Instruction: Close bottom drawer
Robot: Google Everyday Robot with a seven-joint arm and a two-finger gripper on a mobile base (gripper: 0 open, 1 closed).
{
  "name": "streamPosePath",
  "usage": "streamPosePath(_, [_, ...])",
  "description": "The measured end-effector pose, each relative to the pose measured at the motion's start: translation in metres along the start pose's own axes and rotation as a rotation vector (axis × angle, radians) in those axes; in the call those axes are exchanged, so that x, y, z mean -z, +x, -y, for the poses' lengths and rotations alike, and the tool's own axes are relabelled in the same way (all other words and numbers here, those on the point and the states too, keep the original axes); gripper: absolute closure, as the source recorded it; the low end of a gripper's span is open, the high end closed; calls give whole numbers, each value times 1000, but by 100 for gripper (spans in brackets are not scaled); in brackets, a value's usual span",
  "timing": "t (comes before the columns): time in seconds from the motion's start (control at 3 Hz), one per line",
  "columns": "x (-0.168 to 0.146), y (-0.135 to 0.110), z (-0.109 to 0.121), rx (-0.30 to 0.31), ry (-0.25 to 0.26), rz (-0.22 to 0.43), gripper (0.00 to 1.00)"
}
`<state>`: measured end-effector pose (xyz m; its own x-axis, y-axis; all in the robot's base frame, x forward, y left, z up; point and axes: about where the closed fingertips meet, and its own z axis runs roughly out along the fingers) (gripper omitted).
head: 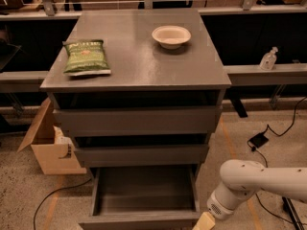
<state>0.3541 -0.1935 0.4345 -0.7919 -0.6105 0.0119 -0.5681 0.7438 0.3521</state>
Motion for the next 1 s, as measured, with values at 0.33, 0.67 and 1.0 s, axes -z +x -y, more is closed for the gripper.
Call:
streamPosePath(0.33, [-47, 2, 19, -38, -27, -42, 0])
streamPosePath(0.67, [-94, 0, 31, -57, -53, -81, 16])
streamPosePath(1.0, [-132, -3, 40, -68, -84, -103, 39])
